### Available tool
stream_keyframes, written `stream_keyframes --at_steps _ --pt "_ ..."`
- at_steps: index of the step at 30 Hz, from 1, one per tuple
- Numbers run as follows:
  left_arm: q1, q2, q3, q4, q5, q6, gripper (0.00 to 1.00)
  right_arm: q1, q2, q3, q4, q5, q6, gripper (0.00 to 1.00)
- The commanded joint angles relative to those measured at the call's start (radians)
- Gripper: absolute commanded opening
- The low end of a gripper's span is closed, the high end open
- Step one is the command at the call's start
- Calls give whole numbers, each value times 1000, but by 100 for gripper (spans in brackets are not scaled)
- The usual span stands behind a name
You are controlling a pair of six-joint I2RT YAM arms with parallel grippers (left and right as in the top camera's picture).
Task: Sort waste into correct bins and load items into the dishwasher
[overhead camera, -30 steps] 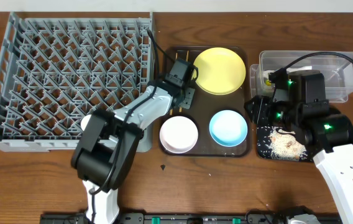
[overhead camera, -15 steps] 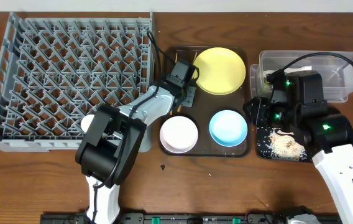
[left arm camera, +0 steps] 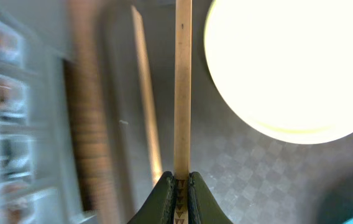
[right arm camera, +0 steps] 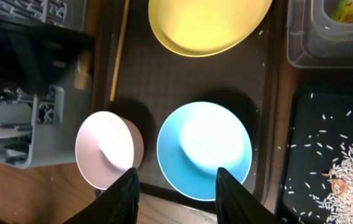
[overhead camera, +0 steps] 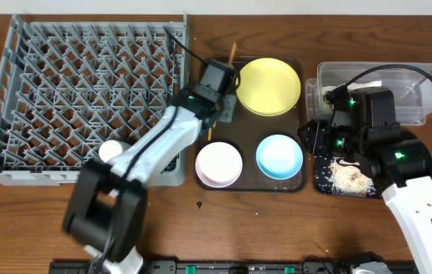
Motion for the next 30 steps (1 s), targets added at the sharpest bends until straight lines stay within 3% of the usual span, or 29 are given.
stream_keyframes --at_steps 1,10,17,24,30 --pt "23 -111 22 -62 -124 -4 8 4 3 5 0 -4 10 38" --pt "171 -161 10 -254 -187 -12 8 4 3 5 0 -4 10 38" --pt "216 -112 -4 -253 -51 42 8 4 3 5 2 -4 10 39" --pt "216 -33 -4 -257 -49 49 8 9 3 5 -1 -5 11 38" --pt "216 -64 12 -267 -49 49 39 9 3 5 -5 -12 10 38"
